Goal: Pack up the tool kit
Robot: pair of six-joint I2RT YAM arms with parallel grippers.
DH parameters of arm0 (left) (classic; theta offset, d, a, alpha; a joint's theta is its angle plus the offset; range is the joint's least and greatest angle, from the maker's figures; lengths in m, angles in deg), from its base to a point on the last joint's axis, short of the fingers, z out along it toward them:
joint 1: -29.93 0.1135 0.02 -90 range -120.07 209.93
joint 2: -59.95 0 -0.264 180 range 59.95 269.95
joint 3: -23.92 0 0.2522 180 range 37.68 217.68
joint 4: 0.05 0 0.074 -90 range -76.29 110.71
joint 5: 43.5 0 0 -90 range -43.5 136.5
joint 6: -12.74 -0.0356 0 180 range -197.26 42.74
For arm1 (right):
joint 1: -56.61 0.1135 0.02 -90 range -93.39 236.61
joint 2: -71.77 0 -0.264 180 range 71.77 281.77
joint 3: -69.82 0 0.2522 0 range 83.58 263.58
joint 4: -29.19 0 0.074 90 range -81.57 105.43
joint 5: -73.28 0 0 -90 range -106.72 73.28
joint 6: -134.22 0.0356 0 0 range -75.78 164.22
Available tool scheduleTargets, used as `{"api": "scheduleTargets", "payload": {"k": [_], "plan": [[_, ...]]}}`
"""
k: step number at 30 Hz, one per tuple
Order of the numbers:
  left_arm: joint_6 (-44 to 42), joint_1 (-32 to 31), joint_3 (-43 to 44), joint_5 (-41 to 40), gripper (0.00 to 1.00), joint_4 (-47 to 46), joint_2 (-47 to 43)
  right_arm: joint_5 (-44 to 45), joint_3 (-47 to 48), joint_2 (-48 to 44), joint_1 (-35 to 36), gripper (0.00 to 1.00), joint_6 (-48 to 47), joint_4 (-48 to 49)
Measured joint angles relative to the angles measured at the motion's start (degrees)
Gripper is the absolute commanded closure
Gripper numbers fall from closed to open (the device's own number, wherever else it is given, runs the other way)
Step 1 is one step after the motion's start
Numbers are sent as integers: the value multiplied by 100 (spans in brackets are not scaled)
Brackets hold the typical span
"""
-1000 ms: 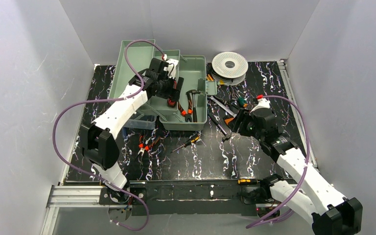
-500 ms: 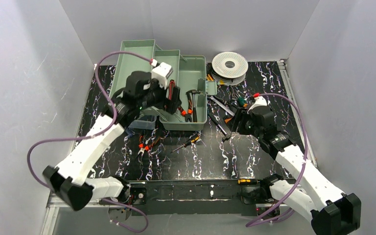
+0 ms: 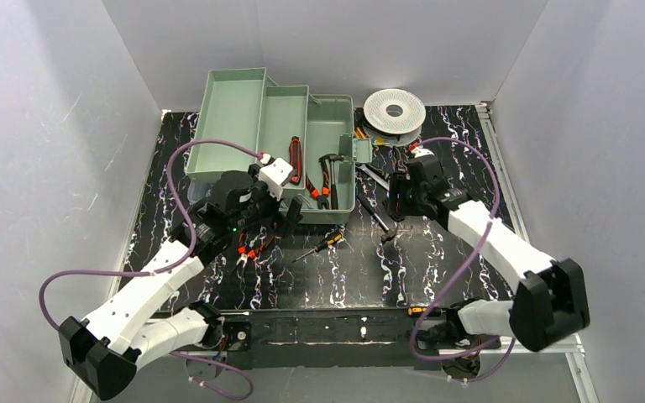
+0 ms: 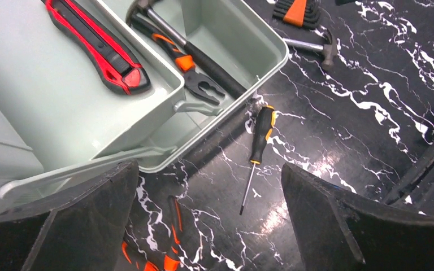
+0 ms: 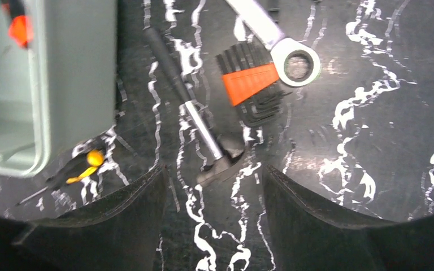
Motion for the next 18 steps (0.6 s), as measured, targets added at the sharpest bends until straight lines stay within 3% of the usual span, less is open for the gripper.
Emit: {"api": "scheduleTargets", "payload": {"k": [6,12,18], "plan": [[-127,0,-267,-52,2,-428,-356,490,1193,1394,-221,33,59,-590],[-149,0,-302,-50,2,-640,-389,133,2345,2710,-245,35,-262,-852],[-146,0,-350,-50,2,-682,-402,-535,2312,3115,-238,41,-525,-994]]}}
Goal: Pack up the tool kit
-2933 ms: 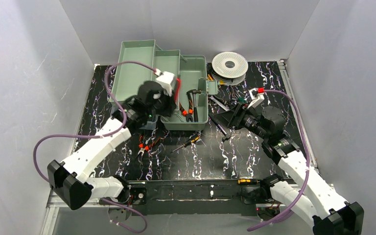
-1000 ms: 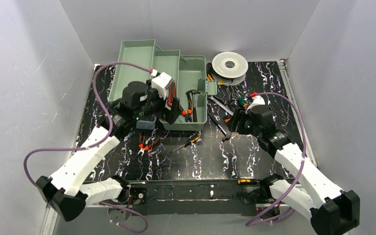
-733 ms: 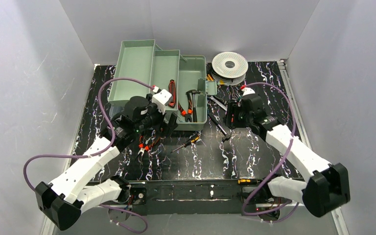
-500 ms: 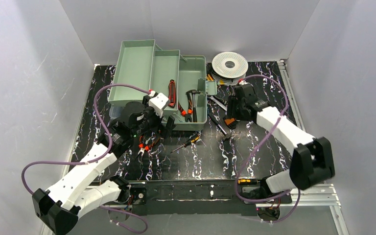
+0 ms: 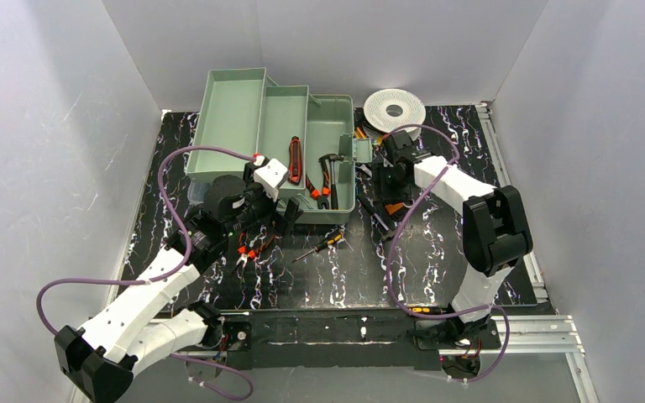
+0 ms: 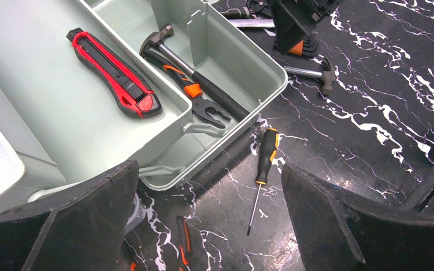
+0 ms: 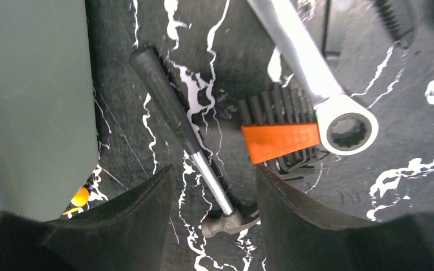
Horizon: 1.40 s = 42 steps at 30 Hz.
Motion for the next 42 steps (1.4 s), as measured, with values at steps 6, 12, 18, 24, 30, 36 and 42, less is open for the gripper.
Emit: {"api": "scheduleTargets", "payload": {"k": [6,12,18,24,30,36,42], "plan": [[15,0,0,0,2,-31,4,-424,-249,76,39,46,-55,-11],[24,0,0,-4,2,-31,4,-363,-286,391,219,49,-111,-24],[26,0,0,-15,2,-28,11,76,-330,476,481,72,-138,-92],[26,0,0,-20,2,-33,37,435,-590,295,599,94,-151,68],[157,0,2,96,2,-39,166,496,-1495,-710,638,99,-129,245],[1491,0,518,774,2,-81,1154,-492,-2450,-3101,640,97,-44,1460],[3244,-4,1707,1226,2,-887,2704,-2170,-3504,-4247,673,97,181,3069]]}}
